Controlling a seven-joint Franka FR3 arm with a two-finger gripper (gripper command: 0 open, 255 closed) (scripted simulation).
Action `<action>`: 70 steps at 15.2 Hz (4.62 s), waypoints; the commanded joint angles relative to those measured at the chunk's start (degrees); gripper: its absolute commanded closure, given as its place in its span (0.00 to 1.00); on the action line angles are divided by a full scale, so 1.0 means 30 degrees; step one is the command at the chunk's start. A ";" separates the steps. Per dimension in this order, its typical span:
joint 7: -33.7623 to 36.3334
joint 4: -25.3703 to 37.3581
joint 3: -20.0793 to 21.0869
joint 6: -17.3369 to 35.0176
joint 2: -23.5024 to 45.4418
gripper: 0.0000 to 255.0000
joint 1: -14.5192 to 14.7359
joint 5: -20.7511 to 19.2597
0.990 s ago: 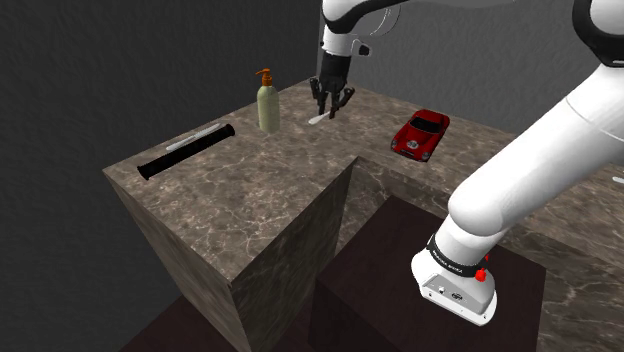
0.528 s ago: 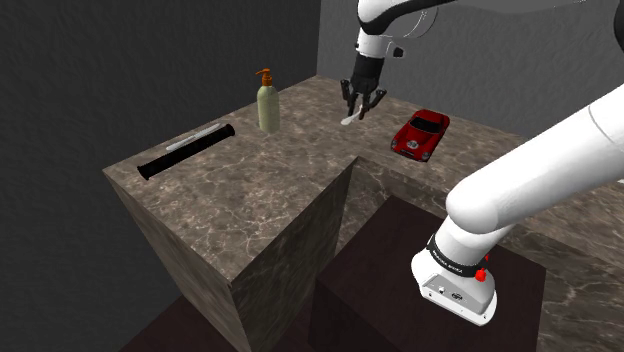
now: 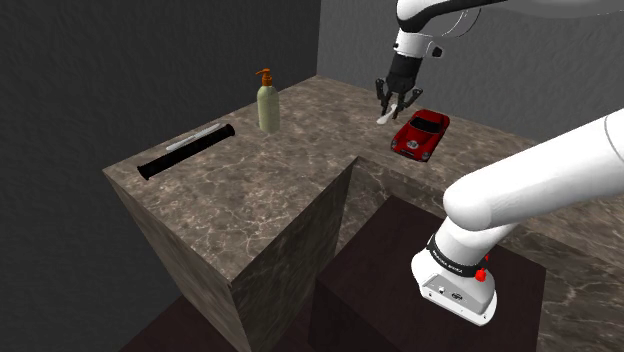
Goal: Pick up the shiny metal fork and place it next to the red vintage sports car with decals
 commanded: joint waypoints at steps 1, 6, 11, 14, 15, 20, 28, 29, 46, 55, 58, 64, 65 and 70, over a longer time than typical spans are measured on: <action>-0.0931 -0.0391 -0.0717 -0.0150 -0.0463 1.00 -0.0491 -0.0521; -0.3127 -0.0550 -0.2490 -0.0682 -0.1038 1.00 -0.1662 -0.1824; -0.5420 -0.0152 -0.4350 -0.1068 -0.1001 1.00 -0.2739 -0.3091; -0.6844 0.0345 -0.5499 -0.1219 -0.0683 1.00 -0.3298 -0.3763; -0.7327 0.0553 -0.5887 -0.1255 -0.0528 1.00 -0.3465 -0.3964; -0.9810 0.1897 -0.7898 -0.1346 0.0600 1.00 -0.4111 -0.4742; -1.4220 0.5061 -1.1427 -0.1273 0.3706 1.00 -0.4501 -0.4768; -1.4839 0.5544 -1.1907 -0.1257 0.4230 1.00 -0.4505 -0.4614; -1.9798 0.6790 -1.5116 0.1501 0.9472 1.00 -0.4856 -0.1676; -2.0757 0.5470 -1.5227 0.3732 1.0991 1.00 -0.5041 -0.0408; -2.1165 0.5109 -1.5180 0.4448 1.1603 1.00 -0.5158 0.0147; -2.2083 0.4511 -1.4906 0.5820 1.2944 1.00 -0.5507 0.1428; -2.2295 0.4404 -1.4815 0.6103 1.3248 1.00 -0.5601 0.1730; -2.2293 0.4404 -1.4806 0.6104 1.3246 1.00 -0.5610 0.1727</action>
